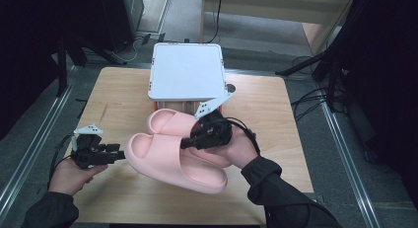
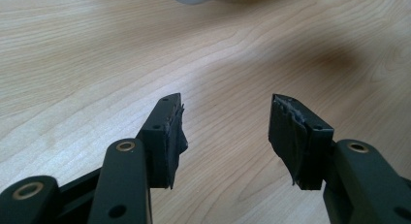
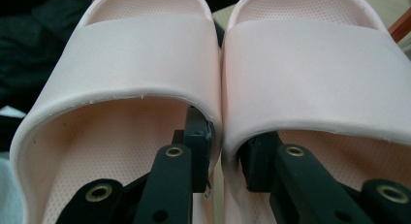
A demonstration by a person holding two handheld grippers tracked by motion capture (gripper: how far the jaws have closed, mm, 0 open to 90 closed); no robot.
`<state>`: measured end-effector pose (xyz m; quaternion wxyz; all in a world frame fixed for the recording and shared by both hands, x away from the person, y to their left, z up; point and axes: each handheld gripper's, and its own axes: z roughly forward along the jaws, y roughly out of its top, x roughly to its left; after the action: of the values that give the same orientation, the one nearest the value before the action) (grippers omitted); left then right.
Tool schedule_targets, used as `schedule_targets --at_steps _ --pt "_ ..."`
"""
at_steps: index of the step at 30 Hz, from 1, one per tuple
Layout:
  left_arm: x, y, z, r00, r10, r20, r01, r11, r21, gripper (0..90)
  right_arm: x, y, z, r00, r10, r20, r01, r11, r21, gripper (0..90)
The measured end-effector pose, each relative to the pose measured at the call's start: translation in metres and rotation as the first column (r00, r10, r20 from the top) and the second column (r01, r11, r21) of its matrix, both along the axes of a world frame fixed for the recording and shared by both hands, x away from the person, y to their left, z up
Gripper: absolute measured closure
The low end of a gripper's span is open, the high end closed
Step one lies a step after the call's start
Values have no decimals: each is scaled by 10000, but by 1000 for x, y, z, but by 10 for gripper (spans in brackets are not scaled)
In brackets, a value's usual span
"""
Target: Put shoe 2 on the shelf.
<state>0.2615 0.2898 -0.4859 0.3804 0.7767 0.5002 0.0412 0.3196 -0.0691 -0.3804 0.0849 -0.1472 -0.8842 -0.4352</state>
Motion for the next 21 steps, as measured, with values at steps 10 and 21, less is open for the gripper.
schedule_targets --at_steps 10,21 --pt "2 -1 -1 10000 -68 13 68 10000 50 460 18 0 43 9948 -1008 144 1005 9948 183 764" --pt "11 -8 -1 9993 -376 -4 376 9993 3 460 42 3 62 9738 -2177 652 2194 9754 -214 767"
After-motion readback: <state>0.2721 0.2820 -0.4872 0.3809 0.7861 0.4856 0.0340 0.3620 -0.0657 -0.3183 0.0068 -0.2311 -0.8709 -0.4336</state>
